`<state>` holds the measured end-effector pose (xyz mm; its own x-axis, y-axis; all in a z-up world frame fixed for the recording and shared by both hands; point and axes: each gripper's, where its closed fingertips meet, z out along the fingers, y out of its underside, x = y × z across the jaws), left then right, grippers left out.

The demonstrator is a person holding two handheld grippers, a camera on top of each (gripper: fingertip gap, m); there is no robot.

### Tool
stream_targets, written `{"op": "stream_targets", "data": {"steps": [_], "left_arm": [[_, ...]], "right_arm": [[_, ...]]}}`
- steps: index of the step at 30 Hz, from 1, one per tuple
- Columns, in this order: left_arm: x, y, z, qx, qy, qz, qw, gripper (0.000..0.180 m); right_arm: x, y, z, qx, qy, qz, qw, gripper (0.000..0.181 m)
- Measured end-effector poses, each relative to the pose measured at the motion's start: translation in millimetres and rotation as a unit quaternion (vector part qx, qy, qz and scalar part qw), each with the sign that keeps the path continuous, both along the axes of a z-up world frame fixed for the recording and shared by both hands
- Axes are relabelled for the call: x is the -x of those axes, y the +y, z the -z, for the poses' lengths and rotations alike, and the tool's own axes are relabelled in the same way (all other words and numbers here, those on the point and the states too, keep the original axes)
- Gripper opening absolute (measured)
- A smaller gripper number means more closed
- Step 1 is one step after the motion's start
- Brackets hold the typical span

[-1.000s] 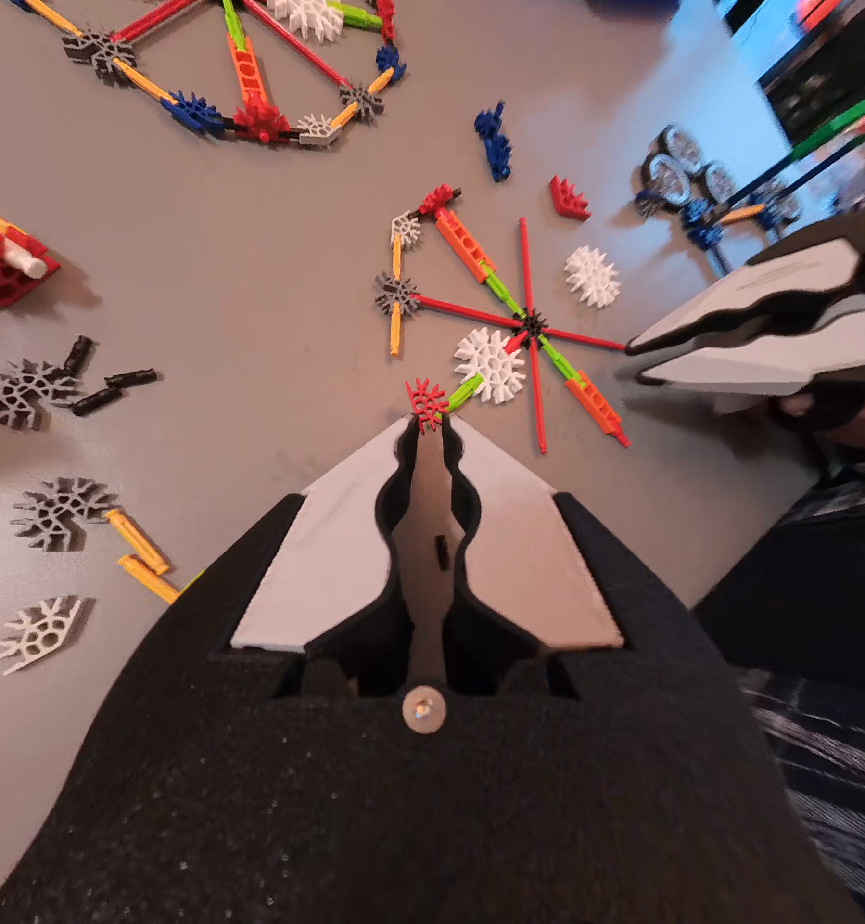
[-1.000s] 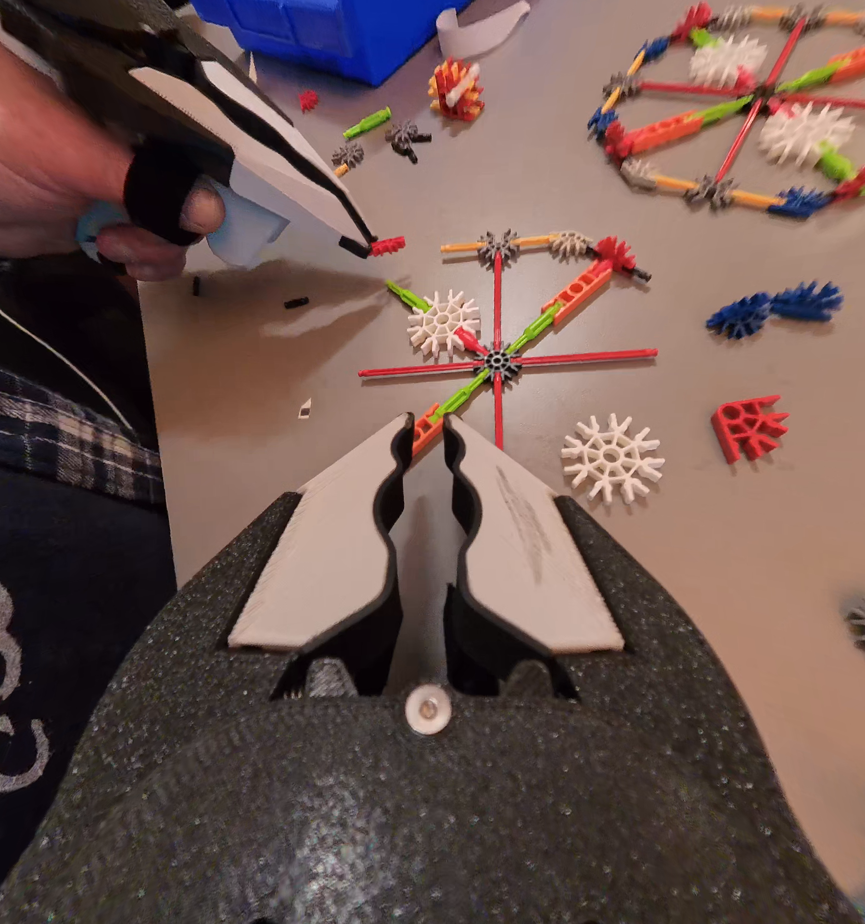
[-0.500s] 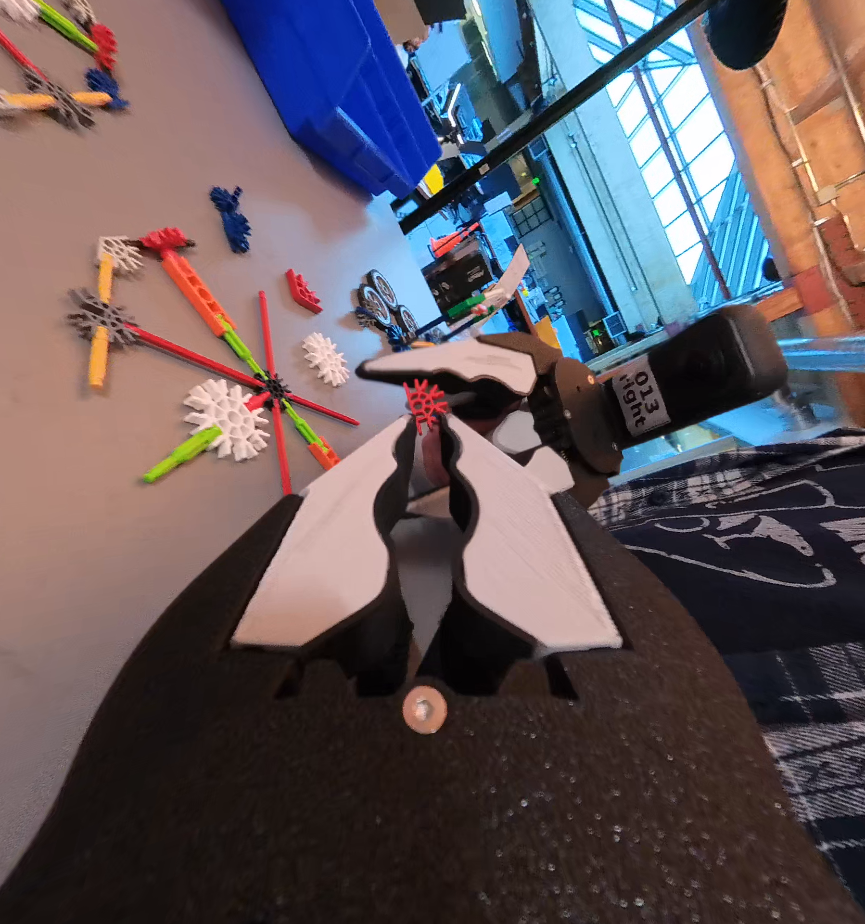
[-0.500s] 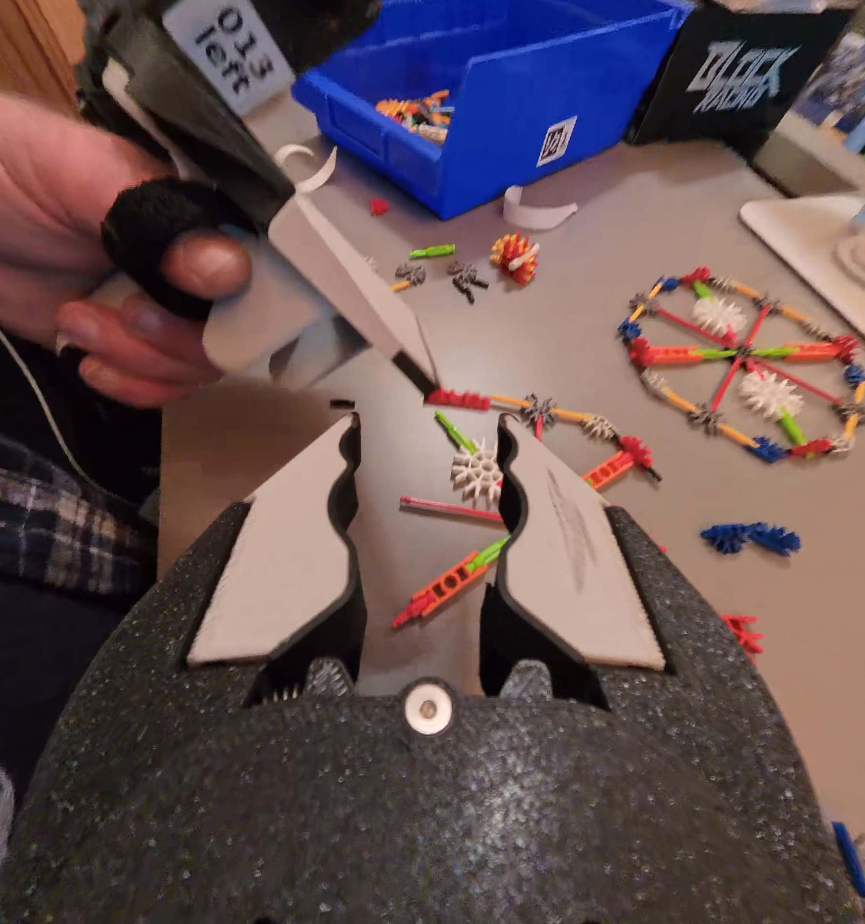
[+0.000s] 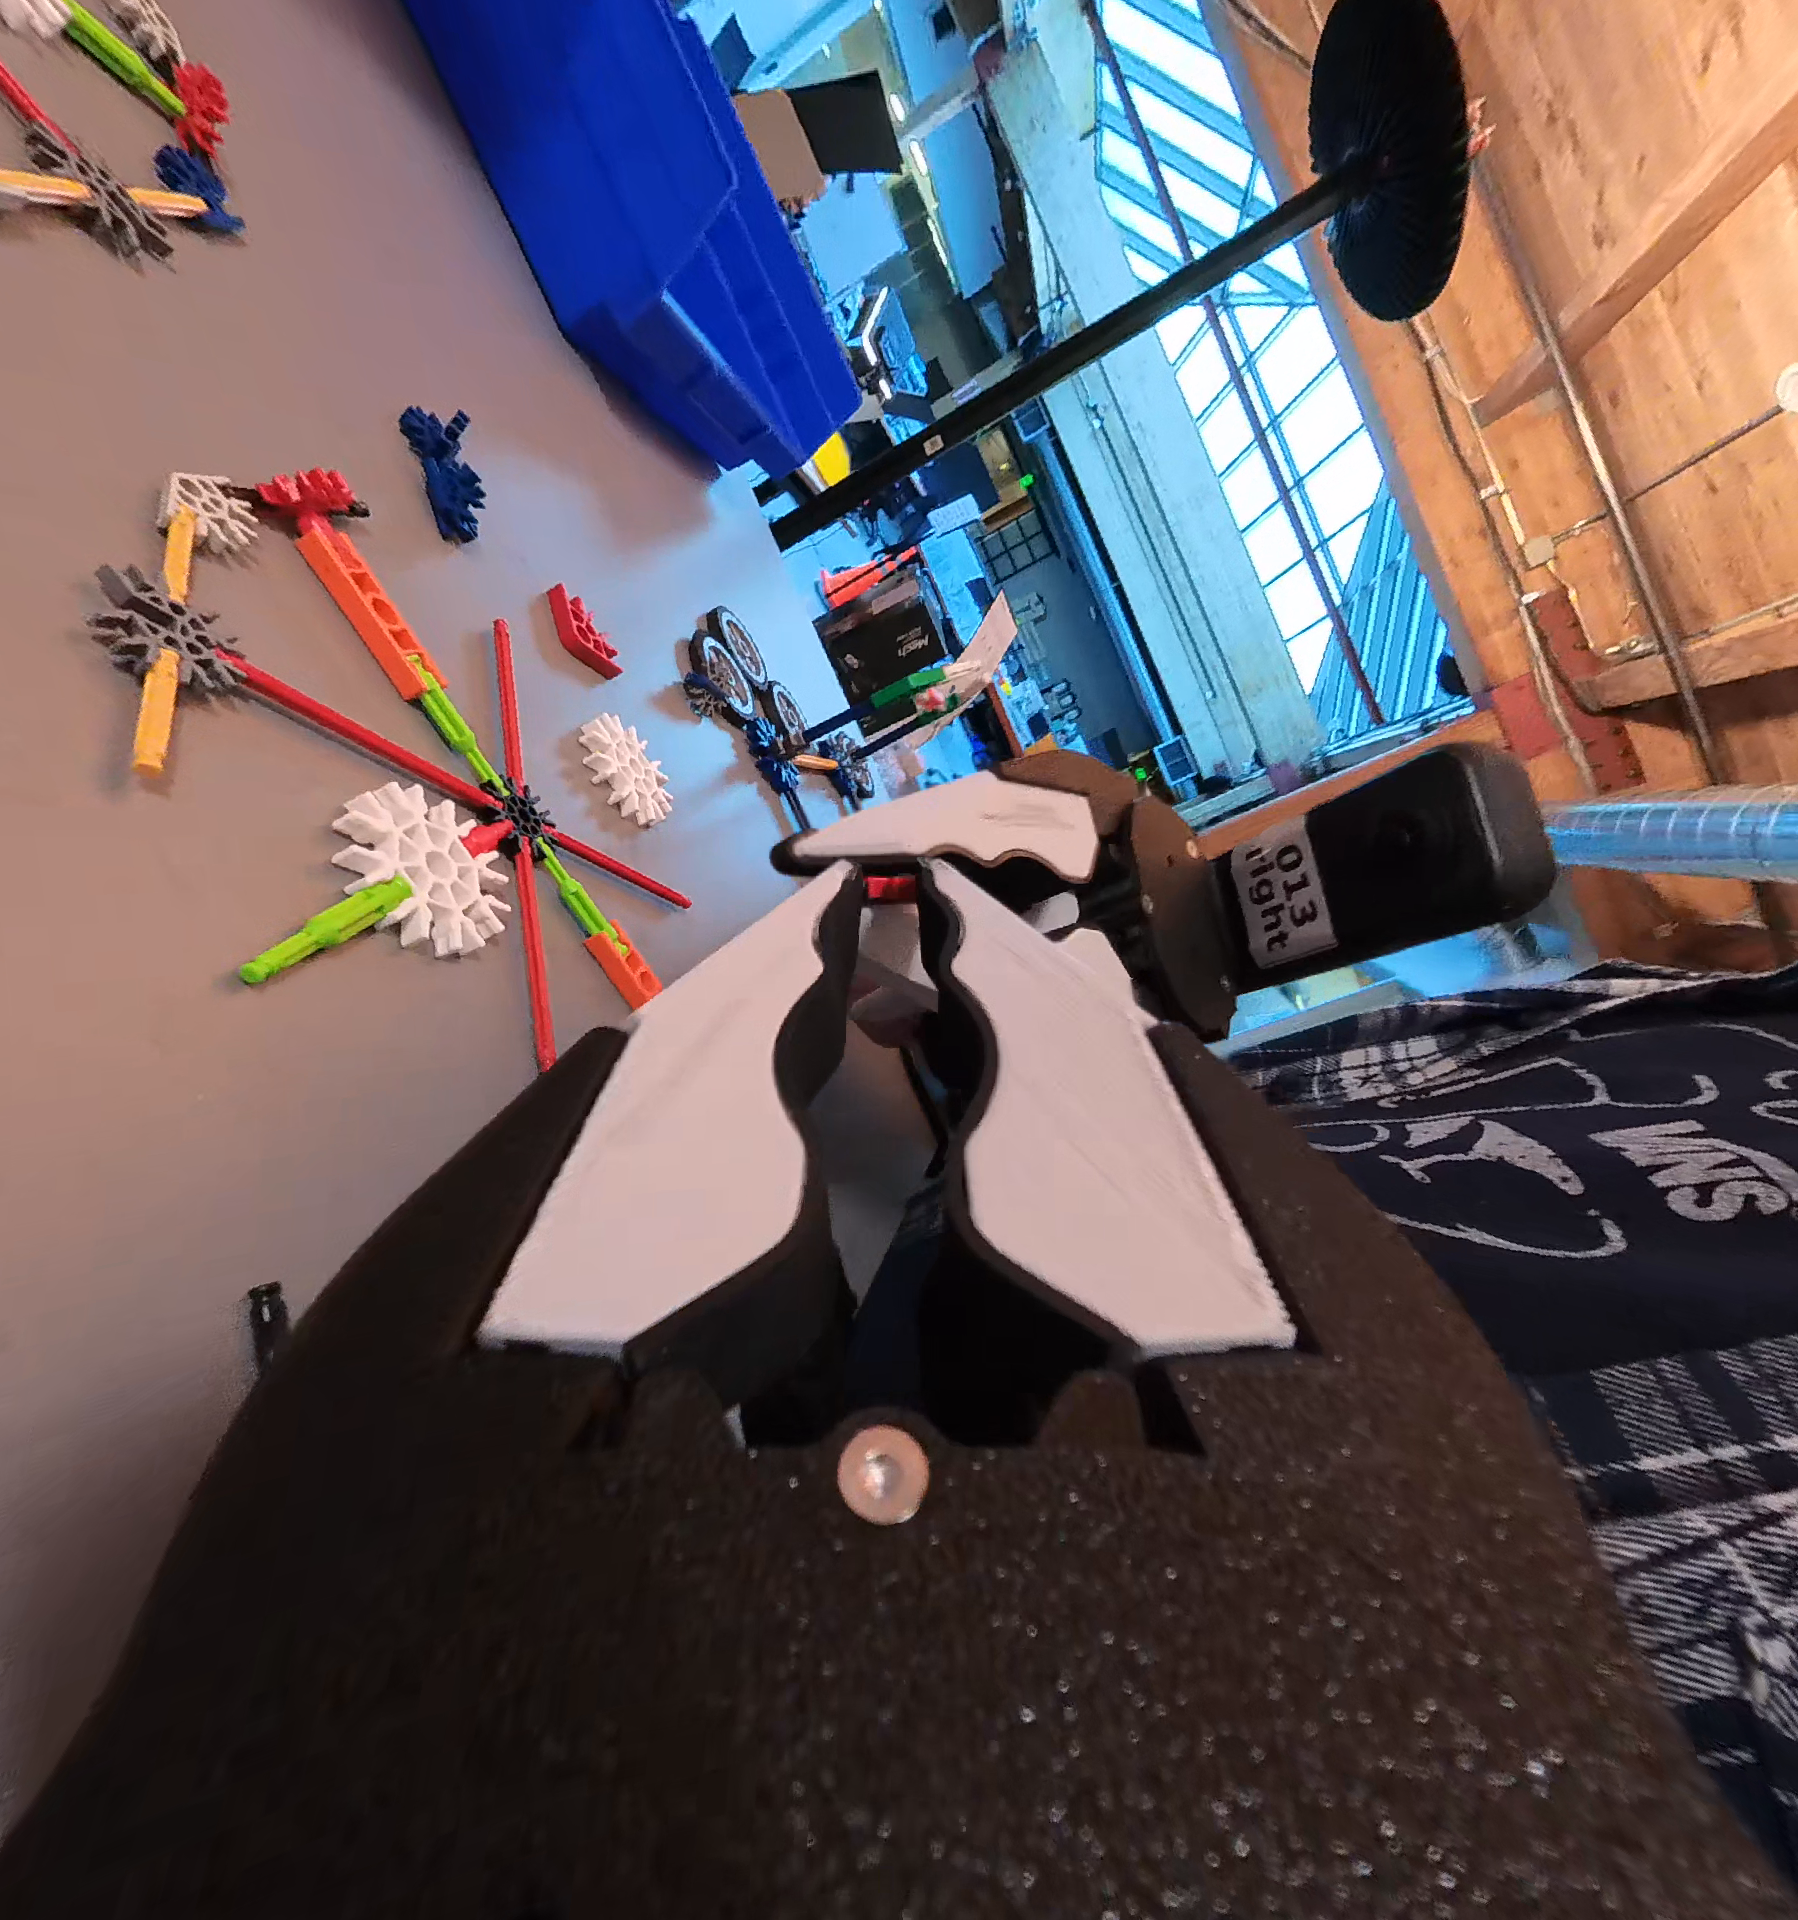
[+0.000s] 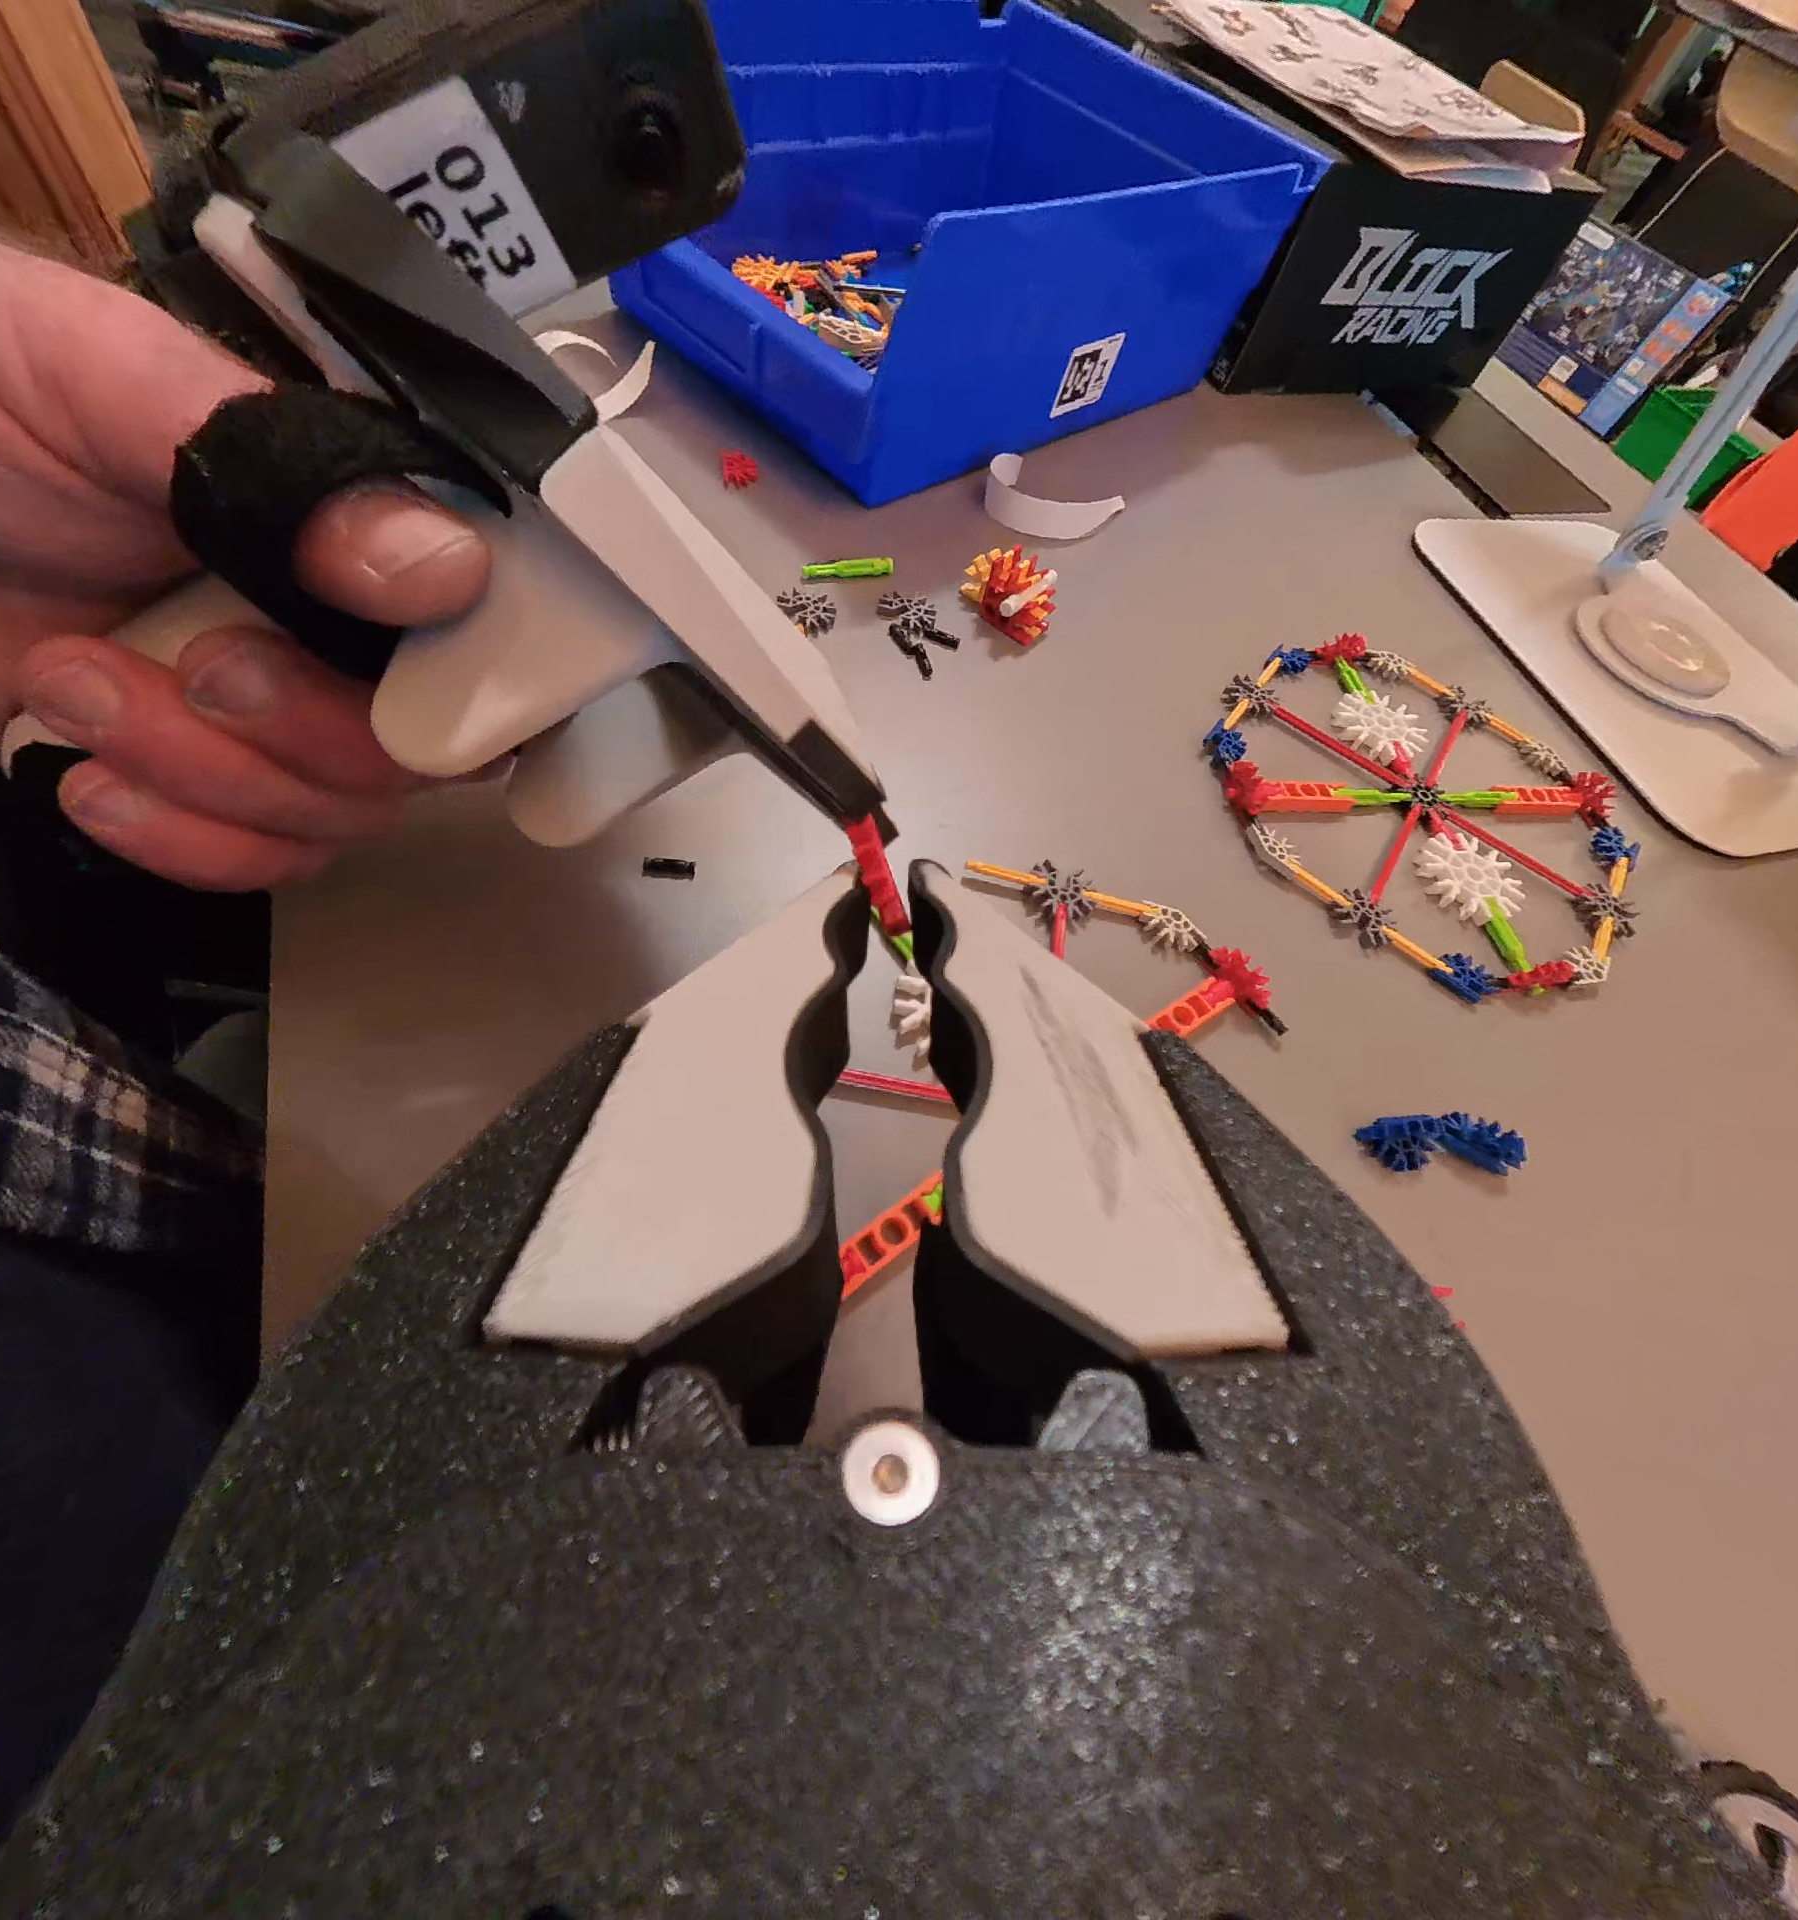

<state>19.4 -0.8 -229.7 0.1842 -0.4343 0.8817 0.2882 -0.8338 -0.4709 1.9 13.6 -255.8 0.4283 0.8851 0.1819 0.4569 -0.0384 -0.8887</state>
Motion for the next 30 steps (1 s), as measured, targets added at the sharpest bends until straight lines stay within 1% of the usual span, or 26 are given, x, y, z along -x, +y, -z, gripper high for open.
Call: {"op": "stream_targets", "data": {"steps": [8, 12, 17, 21, 23, 25, 30], "left_arm": [[-1.9, 3.6, 7.0, 0.010, 0.006, -0.002, 1.000, 0.008], [-3.3, 5.4, 10.0, -0.002, 0.028, -0.004, 1.000, 0.008], [2.5, 11.9, 8.3, -0.009, 0.032, -0.022, 0.999, 0.005], [3.1, 13.0, 8.5, -0.024, 0.052, -0.022, 0.998, 0.005], [4.9, 14.4, 10.3, -0.041, 0.076, -0.026, 0.996, 0.005], [4.8, 12.2, 15.6, -0.069, 0.125, -0.014, 0.990, 0.006], [2.0, 2.7, 24.6, -0.167, 0.255, 0.034, 0.952, 0.009]], "right_arm": [[-0.8, 2.2, 5.5, 0.004, -0.011, -0.002, 1.000, 0.003], [-4.7, 4.0, 8.5, 0.011, -0.015, 0.002, 1.000, 0.002], [-8.4, 5.2, 9.8, 0.027, -0.008, 0.006, 1.000, 0.002], [-11.2, 6.6, 13.0, 0.035, -0.011, 0.007, 0.999, 0.001], [-12.0, 5.7, 15.6, 0.042, -0.020, 0.001, 0.999, 0.001], [-13.0, 3.4, 19.8, 0.051, -0.036, -0.010, 0.998, 0.001], [-15.4, -5.5, 24.8, 0.067, -0.060, -0.045, 0.995, 0.001]]}}
